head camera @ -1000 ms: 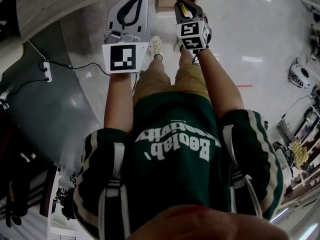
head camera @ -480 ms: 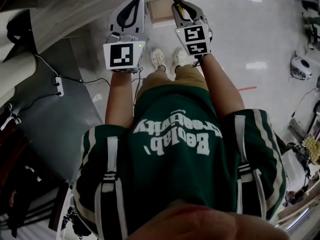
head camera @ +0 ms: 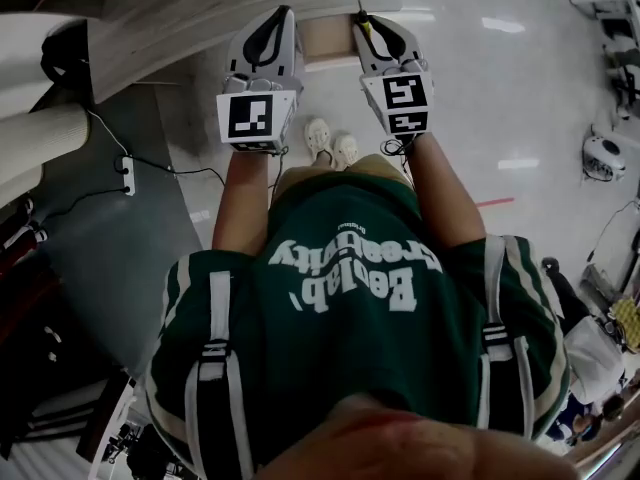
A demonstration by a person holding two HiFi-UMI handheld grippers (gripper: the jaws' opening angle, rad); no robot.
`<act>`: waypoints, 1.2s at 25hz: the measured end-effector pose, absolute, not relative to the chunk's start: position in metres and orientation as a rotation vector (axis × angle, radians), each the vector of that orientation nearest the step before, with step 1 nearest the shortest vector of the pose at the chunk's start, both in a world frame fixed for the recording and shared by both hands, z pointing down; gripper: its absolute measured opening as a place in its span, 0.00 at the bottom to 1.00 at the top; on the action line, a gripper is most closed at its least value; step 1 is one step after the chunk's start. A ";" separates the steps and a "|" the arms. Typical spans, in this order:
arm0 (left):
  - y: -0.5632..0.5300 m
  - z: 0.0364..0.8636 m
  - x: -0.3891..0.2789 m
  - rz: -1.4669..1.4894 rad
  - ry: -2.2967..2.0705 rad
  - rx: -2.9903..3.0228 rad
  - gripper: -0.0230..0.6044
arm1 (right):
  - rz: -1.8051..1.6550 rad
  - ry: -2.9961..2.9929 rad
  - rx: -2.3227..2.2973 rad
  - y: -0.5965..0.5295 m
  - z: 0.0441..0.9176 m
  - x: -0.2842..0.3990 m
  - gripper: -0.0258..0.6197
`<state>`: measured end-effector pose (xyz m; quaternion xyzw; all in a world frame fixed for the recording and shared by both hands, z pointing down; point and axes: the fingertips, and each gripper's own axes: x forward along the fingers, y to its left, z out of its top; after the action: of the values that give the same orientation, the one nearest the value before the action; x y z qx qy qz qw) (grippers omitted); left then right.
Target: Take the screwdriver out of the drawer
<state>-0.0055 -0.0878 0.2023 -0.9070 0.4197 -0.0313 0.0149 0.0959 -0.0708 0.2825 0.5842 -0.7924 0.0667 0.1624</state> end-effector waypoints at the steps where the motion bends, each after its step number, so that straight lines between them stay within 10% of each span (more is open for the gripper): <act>1: -0.082 0.199 -0.001 -0.100 1.311 -2.816 0.07 | 0.187 -2.274 1.672 -0.066 0.276 0.101 0.17; 30: 0.024 0.155 0.024 -0.057 1.257 -2.711 0.07 | 0.000 -2.400 1.801 0.032 0.177 0.156 0.17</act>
<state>0.0237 0.0244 0.1551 -0.9044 0.4194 -0.0189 0.0760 0.1562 0.0323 0.1769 0.5988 -0.7978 -0.0001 0.0704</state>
